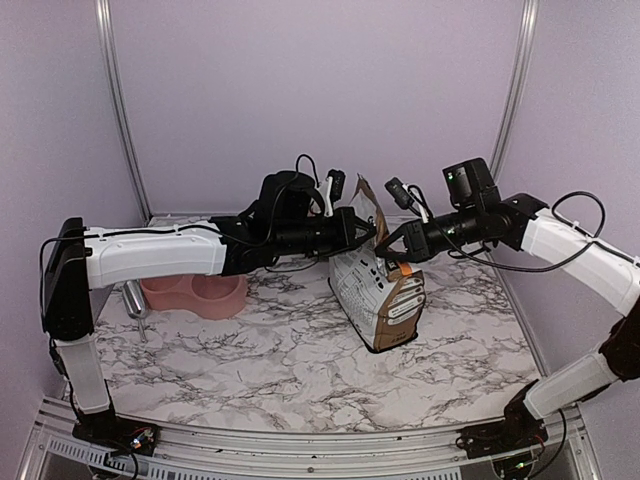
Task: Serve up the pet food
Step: Open the seal of the pet food bag.
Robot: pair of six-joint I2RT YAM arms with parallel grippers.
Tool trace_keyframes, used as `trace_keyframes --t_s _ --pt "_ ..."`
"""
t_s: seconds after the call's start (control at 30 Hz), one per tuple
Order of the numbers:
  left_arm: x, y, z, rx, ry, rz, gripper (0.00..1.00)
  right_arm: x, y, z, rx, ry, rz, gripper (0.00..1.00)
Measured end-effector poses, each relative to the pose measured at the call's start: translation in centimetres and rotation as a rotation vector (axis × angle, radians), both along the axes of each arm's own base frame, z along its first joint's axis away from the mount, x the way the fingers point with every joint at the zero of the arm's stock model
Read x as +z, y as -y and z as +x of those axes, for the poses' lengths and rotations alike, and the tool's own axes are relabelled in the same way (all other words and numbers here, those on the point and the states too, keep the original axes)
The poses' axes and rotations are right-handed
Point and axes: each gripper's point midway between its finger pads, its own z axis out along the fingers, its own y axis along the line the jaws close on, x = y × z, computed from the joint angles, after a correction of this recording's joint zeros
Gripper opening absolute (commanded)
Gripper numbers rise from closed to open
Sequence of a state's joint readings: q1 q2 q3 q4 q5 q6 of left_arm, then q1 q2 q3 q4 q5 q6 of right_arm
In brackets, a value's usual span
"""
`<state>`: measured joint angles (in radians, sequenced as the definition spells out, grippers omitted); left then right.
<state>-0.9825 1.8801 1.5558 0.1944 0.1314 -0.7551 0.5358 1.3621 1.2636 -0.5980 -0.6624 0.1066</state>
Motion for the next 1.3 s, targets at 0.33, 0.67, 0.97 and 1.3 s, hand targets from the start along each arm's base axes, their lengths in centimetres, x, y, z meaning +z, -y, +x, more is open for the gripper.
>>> trace_keyframes --t_s 0.33,0.67,0.97,1.3 --pt "-0.2 -0.1 0.1 0.004 0.002 0.005 0.00 -0.2 -0.2 0.2 -0.010 -0.006 -0.016 0.00" --pt "-1.2 -0.3 -0.3 -0.013 0.022 0.037 0.26 -0.4 0.4 0.6 -0.057 0.009 -0.066 0.00" --pt "-1.4 -0.5 -1.0 -0.043 0.031 0.046 0.25 -0.1 0.5 0.5 -0.058 0.016 -0.064 0.00" --pt "-1.8 -0.7 -1.5 -0.069 0.028 0.056 0.18 -0.2 0.7 0.7 -0.061 0.017 -0.065 0.00"
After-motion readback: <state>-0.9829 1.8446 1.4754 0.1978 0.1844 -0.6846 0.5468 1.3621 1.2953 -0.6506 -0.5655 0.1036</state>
